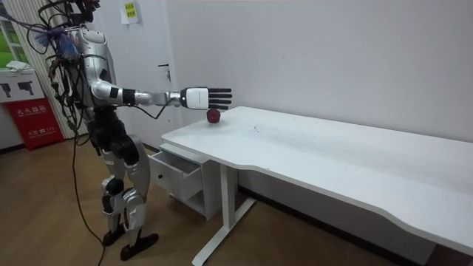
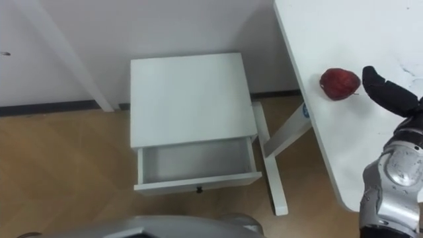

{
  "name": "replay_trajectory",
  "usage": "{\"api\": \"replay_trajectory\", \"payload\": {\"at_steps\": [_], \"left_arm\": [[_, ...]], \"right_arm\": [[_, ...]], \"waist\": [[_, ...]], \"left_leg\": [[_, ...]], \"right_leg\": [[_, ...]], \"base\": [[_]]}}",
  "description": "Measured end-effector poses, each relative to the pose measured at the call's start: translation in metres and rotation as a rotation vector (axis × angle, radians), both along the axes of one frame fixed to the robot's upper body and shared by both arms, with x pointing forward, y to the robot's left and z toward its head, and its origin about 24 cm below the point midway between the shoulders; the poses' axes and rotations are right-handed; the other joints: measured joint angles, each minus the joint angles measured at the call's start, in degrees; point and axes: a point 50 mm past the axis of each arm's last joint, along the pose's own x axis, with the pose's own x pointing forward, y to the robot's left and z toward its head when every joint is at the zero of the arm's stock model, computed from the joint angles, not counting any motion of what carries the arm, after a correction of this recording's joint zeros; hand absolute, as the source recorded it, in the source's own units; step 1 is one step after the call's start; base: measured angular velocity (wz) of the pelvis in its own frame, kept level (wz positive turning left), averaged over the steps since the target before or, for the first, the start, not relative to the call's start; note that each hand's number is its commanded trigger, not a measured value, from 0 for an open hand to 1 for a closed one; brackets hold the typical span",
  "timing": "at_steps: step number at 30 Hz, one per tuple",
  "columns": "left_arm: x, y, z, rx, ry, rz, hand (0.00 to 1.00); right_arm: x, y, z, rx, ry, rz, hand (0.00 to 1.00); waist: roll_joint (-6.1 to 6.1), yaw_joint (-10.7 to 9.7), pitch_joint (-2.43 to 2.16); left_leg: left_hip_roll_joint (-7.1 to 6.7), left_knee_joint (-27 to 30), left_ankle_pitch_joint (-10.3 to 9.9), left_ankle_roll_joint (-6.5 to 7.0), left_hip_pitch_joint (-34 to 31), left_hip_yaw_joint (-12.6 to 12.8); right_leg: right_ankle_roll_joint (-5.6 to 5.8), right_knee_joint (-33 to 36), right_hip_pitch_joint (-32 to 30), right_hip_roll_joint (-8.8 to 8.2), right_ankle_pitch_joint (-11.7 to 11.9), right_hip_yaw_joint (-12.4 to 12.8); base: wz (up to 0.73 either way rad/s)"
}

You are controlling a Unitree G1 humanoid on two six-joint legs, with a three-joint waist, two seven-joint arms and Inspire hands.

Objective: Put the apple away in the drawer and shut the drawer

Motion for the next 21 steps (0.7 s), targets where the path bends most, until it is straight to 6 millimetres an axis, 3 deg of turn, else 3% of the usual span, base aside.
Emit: {"api": "replay_trajectory", "payload": {"at_steps": [5, 6, 14, 21], "left_arm": [[0.000, 0.000, 0.000, -0.023, 0.009, -0.003, 0.00], [0.000, 0.000, 0.000, -0.027, 0.010, -0.003, 0.00], [-0.005, 0.004, 0.001, -0.025, 0.019, 0.023, 0.00], [-0.006, 0.006, 0.001, -0.016, 0.029, 0.035, 0.00]], "right_arm": [[0.013, 0.006, 0.003, -0.053, 0.036, 0.107, 0.00], [0.019, 0.005, 0.003, -0.057, 0.043, 0.124, 0.00], [0.027, -0.002, 0.001, -0.075, 0.093, 0.161, 0.00], [0.028, -0.002, -0.009, -0.074, 0.158, 0.168, 0.00]], "waist": [[-0.05, 0.1, 0.10], [-0.42, 0.1, 0.30], [-1.21, 1.5, -0.08], [-1.14, 1.7, -0.12]], "left_leg": [[-0.02, 0.3, 0.0, 0.00, 0.0, 0.0], [-0.06, 0.4, 0.0, 0.01, 0.0, 0.0], [-0.10, 1.0, 0.0, 0.02, -0.6, -0.1], [-0.08, 1.2, 0.0, 0.02, -0.9, -0.8]], "right_leg": [[-0.01, -0.2, -0.1, -0.14, 0.1, -0.2], [0.03, -0.3, -0.1, -0.19, 0.1, -0.2], [0.06, -0.2, 0.0, -0.43, 0.1, -1.2], [0.06, -0.1, 0.1, -0.49, 0.1, -1.9]], "base": [[0.04], [0.00], [0.04], [0.05]]}}
